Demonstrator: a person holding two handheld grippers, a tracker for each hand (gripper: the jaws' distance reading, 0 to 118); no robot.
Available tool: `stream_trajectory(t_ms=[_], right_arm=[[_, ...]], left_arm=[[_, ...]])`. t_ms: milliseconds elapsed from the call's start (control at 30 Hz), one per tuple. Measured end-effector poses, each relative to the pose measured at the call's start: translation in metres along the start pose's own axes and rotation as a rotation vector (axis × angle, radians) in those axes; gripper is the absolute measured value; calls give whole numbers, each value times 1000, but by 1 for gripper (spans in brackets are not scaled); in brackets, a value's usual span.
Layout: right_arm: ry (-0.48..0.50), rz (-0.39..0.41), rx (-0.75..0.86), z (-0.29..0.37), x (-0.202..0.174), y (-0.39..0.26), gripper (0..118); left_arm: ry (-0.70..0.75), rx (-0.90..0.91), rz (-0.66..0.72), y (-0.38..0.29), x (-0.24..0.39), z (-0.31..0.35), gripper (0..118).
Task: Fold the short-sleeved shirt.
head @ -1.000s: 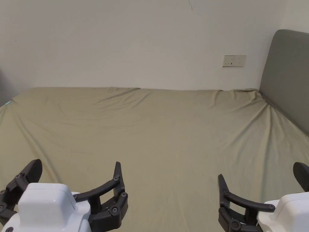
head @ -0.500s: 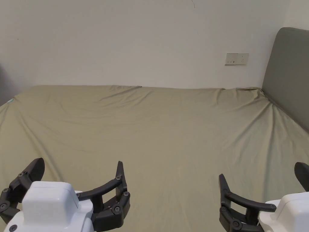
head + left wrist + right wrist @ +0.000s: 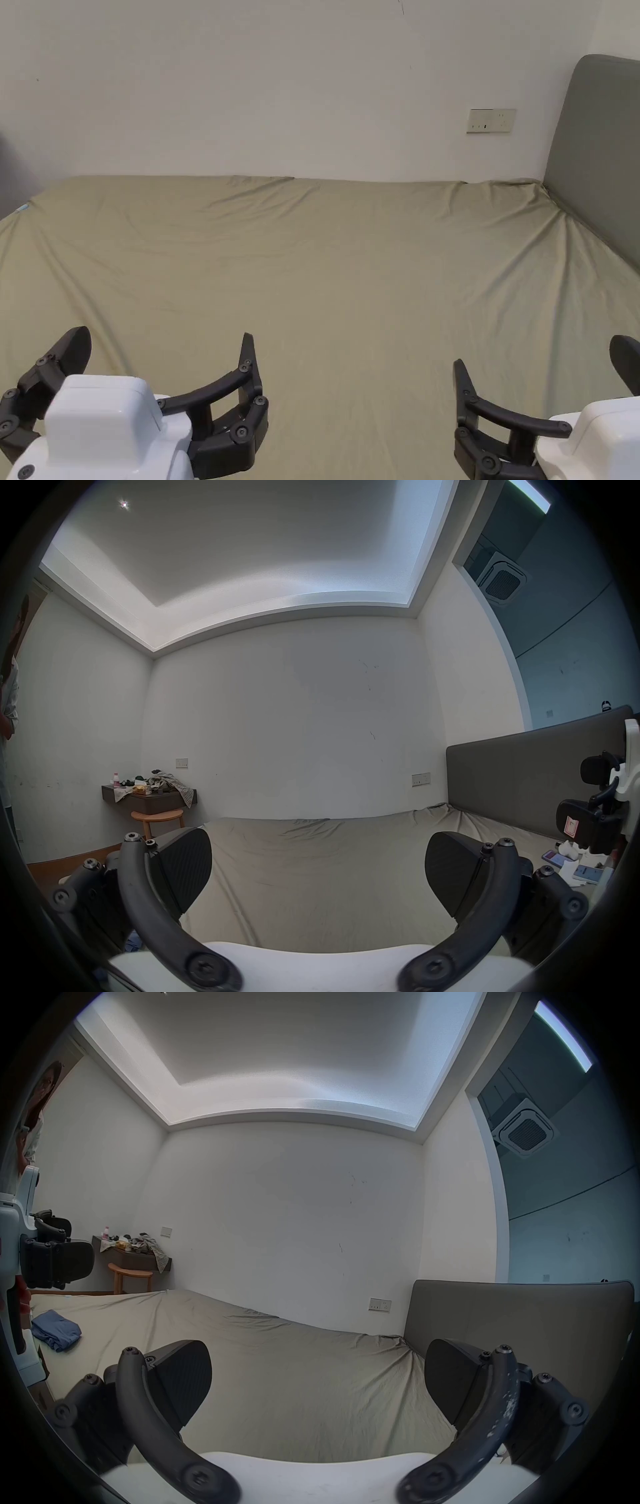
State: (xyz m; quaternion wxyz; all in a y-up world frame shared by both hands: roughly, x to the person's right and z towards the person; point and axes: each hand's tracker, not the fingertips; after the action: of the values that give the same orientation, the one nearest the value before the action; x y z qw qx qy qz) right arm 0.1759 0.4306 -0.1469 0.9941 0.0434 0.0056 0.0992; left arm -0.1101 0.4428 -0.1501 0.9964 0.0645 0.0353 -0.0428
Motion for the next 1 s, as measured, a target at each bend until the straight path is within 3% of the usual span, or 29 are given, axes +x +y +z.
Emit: stream_trajectory(t_ms=[733, 833, 933, 1000], right_arm=[[9, 31, -41, -6, -1, 0, 118], [58, -74, -78, -11, 6, -3, 118], [211, -350, -126, -18, 24, -7, 118], [310, -593, -143, -20, 37, -8, 118]], left_arm=[[-2, -5, 1, 0, 0, 1, 118], [-3, -7, 3, 0, 0, 1, 118], [-1, -8, 6, 1, -2, 1, 118], [1, -9, 12, 1, -3, 0, 118]])
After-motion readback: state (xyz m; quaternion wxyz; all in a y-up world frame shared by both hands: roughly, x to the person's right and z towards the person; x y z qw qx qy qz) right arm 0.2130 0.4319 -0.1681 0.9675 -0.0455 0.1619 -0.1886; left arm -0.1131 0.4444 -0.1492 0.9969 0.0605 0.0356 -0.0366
